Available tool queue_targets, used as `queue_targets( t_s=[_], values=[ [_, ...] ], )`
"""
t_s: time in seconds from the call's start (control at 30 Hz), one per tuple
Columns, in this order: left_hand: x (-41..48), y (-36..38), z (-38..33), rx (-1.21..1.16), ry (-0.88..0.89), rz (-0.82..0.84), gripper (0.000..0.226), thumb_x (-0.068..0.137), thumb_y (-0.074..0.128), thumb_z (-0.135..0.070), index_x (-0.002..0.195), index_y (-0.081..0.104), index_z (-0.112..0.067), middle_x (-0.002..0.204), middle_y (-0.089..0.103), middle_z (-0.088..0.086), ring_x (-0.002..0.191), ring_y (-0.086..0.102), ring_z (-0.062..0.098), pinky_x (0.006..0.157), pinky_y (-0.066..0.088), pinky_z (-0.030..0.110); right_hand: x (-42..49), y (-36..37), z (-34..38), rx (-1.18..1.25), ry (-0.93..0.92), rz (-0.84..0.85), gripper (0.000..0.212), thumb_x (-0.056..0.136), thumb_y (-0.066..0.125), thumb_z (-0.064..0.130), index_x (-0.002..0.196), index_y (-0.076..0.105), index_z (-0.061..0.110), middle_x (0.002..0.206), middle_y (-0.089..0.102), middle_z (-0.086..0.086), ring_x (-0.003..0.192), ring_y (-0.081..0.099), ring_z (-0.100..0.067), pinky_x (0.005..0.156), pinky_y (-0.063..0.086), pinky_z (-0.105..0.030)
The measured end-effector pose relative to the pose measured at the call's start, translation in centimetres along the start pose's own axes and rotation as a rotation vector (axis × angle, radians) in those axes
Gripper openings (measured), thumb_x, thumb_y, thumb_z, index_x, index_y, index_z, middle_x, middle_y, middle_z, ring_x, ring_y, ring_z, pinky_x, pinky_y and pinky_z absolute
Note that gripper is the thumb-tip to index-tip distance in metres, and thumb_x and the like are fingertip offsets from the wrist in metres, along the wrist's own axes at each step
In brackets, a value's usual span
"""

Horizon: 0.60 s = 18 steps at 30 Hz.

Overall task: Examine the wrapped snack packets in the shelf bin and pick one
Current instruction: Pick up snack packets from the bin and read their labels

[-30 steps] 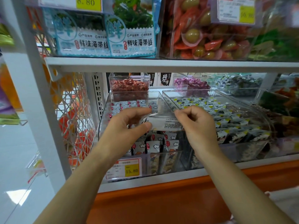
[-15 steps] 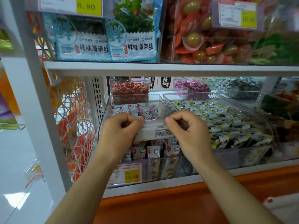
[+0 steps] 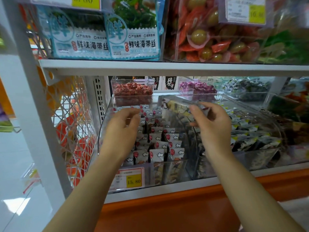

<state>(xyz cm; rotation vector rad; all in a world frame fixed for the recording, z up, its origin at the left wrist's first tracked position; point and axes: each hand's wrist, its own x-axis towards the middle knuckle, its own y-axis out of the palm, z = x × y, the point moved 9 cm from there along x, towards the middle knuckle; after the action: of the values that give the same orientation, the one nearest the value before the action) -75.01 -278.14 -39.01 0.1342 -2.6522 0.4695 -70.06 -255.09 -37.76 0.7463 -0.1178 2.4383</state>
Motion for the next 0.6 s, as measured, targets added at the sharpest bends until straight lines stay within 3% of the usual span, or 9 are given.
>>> queue_targets(
  t_s=[0.07,0.13,0.2,0.23,0.3,0.43,0.53,0.6],
  values=[
    [0.3,1.1,-0.3,0.196,0.086,0.076,0.032,0.096,0.046,-0.019,0.127,0.055,-0.019,0.120,0.056,-0.005,0.106,0.053,0.012,0.083,0.043,0.016,0.4,-0.6,-0.7,-0.009,0.023,-0.040,0.011,0.084,0.067,0.022,0.090,0.059,0.026,0.097,0.064,-0.008,0.078,0.066,-0.020,0.057,0.051,-0.014],
    [0.6,3.0,-0.2,0.350,0.130,0.195,0.037,0.097,0.045,-0.022,0.133,0.050,-0.016,0.136,0.050,0.002,0.122,0.046,0.018,0.099,0.037,0.025,0.6,-0.3,-1.1,-0.073,0.017,-0.020,0.012,0.084,0.068,0.024,0.092,0.059,0.025,0.098,0.064,-0.006,0.085,0.066,-0.023,0.070,0.057,-0.031],
    [0.7,5.0,0.4,0.529,0.148,0.330,0.046,0.097,0.039,-0.036,0.139,0.041,-0.016,0.145,0.042,0.005,0.133,0.035,0.022,0.110,0.028,0.038,0.8,0.2,-1.0,-0.142,-0.013,0.001,0.012,0.084,0.068,0.025,0.093,0.059,0.025,0.095,0.063,-0.001,0.089,0.064,-0.024,0.082,0.053,-0.044],
    [0.6,6.1,0.8,0.635,0.148,0.399,0.053,0.096,0.035,-0.044,0.143,0.034,-0.019,0.149,0.035,0.003,0.138,0.027,0.022,0.114,0.021,0.044,0.8,0.5,-0.8,-0.184,-0.044,0.004,0.015,0.084,0.068,0.025,0.096,0.061,0.022,0.097,0.063,-0.001,0.091,0.063,-0.024,0.085,0.051,-0.041],
    [0.4,7.6,1.8,0.813,0.143,0.492,0.062,0.094,0.027,-0.055,0.147,0.023,-0.022,0.154,0.025,-0.001,0.143,0.014,0.018,0.114,0.007,0.049,1.1,0.9,-0.2,-0.277,-0.120,0.000,0.024,0.083,0.069,0.027,0.103,0.060,0.015,0.096,0.060,0.000,0.087,0.060,-0.015,0.080,0.047,-0.022],
    [0.3,8.2,2.7,0.914,0.145,0.510,0.059,0.093,0.033,-0.052,0.145,0.028,-0.024,0.151,0.031,-0.002,0.141,0.018,0.019,0.113,0.001,0.052,1.6,3.1,0.7,-0.364,-0.233,0.090,0.024,0.080,0.072,0.023,0.091,0.051,0.017,0.084,0.055,-0.001,0.071,0.050,-0.008,0.062,0.037,-0.009],
    [0.2,7.5,2.8,0.861,0.143,0.493,0.057,0.091,0.036,-0.047,0.144,0.029,-0.029,0.151,0.031,-0.003,0.141,0.018,0.017,0.113,-0.003,0.051,2.3,6.2,0.3,-0.471,-0.263,0.251,0.024,0.080,0.072,0.022,0.093,0.055,0.011,0.087,0.053,0.000,0.076,0.049,-0.012,0.060,0.033,-0.010],
    [0.0,7.3,2.8,0.833,0.139,0.501,0.056,0.090,0.038,-0.043,0.144,0.028,-0.032,0.151,0.031,-0.002,0.142,0.015,0.016,0.113,-0.005,0.049,2.7,8.4,-0.3,-0.574,-0.282,0.350,0.029,0.080,0.072,0.023,0.098,0.055,0.008,0.092,0.053,-0.002,0.084,0.050,-0.015,0.062,0.033,-0.020]
  ],
)
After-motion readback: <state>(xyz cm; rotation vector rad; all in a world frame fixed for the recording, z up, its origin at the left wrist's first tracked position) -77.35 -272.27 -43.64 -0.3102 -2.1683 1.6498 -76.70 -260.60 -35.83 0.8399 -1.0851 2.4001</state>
